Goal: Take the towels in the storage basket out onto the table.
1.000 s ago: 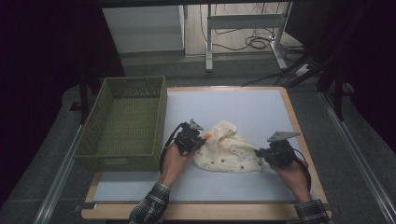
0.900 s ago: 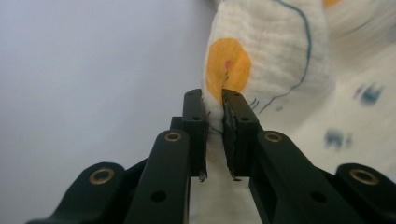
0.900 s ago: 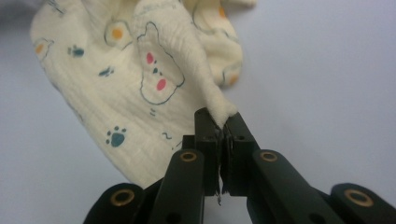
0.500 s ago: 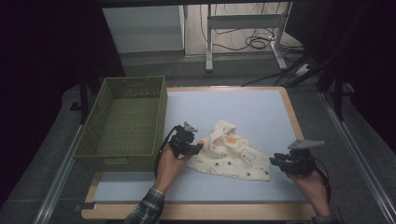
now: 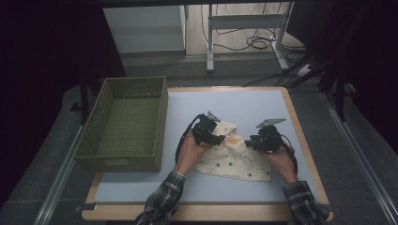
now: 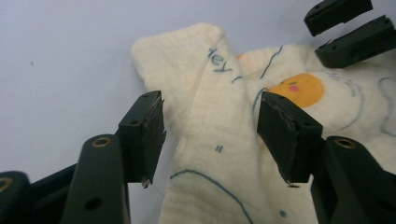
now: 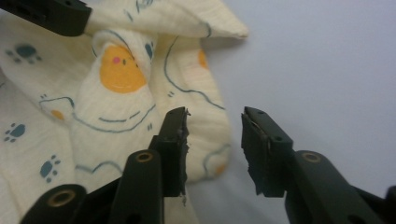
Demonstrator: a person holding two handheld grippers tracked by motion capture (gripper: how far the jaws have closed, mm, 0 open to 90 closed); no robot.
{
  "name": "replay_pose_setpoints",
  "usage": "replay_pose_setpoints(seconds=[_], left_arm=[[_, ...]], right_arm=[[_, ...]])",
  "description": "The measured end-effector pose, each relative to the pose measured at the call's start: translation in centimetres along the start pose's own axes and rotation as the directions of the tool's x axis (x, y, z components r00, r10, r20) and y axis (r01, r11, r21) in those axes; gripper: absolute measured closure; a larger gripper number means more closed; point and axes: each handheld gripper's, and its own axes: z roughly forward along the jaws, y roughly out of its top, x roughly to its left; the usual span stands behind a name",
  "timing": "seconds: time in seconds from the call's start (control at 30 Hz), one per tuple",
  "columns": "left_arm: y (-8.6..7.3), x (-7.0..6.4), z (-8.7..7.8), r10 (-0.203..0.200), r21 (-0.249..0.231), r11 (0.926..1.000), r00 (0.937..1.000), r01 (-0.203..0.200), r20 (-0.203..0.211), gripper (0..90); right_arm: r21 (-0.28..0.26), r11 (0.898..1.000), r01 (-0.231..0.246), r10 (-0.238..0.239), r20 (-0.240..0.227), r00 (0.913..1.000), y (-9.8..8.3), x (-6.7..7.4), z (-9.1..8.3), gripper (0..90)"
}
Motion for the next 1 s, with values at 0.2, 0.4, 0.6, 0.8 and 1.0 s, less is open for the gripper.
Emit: replay_pose_setpoints(seconds=[0.2, 0.4, 0.6, 0.8, 1.0], left_arm=[[-1.2, 1.0, 0.6, -0.001, 0.053, 0.9986, 0.9997, 0.002, -0.024, 81.1], [-1.5, 3.1, -2.9, -0.087, -0.097, 0.9925, 0.9877, 0.075, -0.13, 85.9], [-2.5, 5.0, -2.2, -0.157, -0.021, 0.9875, 0.9618, 0.156, -0.224, 62.9], [-3.5, 6.0, -2.0, -0.182, -0.049, 0.9833, 0.9623, 0.175, -0.202, 43.3], [-3.9, 4.2, -3.0, -0.146, -0.074, 0.9879, 0.9793, 0.136, -0.141, 39.4]], right_arm=[[0.038, 0.999, 0.027, -0.027, 0.011, 0.9996, -0.4, 1.1, 1.3, 87.5], [-0.031, 0.998, 0.06, -0.055, 0.119, 0.9914, 1.7, -0.1, -2.3, 88.2], [-0.043, 0.998, 0.041, -0.031, 0.196, 0.9802, 3.6, -2.6, -3.6, 74.9], [-0.044, 0.999, 0.004, 0.006, 0.219, 0.9757, 2.3, -3.8, -3.6, 63.8], [-0.043, 0.999, 0.002, 0.004, 0.148, 0.9889, 0.4, -2.7, -4.8, 68.0]])
